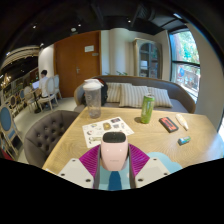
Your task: Arrange mouse
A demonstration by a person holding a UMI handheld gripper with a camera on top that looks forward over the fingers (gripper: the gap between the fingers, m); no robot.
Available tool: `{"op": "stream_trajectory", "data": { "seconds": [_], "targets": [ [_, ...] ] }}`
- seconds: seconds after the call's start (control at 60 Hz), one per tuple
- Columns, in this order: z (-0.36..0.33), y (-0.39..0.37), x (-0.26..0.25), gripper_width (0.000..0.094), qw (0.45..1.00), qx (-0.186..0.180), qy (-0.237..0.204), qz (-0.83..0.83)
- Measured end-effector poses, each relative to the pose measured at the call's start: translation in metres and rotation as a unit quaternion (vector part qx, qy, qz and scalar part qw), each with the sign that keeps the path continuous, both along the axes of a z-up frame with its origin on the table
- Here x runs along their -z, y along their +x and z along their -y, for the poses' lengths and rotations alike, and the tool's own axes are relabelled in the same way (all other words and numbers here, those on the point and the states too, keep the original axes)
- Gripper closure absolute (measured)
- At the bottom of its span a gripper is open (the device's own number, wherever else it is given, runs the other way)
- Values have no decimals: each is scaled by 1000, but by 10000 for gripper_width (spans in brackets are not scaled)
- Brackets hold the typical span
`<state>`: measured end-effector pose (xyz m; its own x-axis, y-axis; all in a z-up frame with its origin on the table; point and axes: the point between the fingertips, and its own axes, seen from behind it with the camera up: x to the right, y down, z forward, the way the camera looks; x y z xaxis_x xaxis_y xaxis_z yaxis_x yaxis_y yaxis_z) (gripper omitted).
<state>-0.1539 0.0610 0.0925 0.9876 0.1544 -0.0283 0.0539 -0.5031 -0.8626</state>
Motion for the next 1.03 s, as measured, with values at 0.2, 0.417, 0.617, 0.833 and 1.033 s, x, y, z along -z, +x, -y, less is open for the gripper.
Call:
{"op": "stream_trajectory", "data": {
  "seconds": [0.2,0.417,0.617,0.833,1.033],
  "targets": [
    [31,114,77,524,995,63,-65,42],
    [37,105,106,431,995,58,-84,1],
    [57,117,100,193,983,85,-152,50],
    [103,95,47,130,974,157,-154,57],
    [157,61,24,89,959,227,-161,55]
  ]
}}
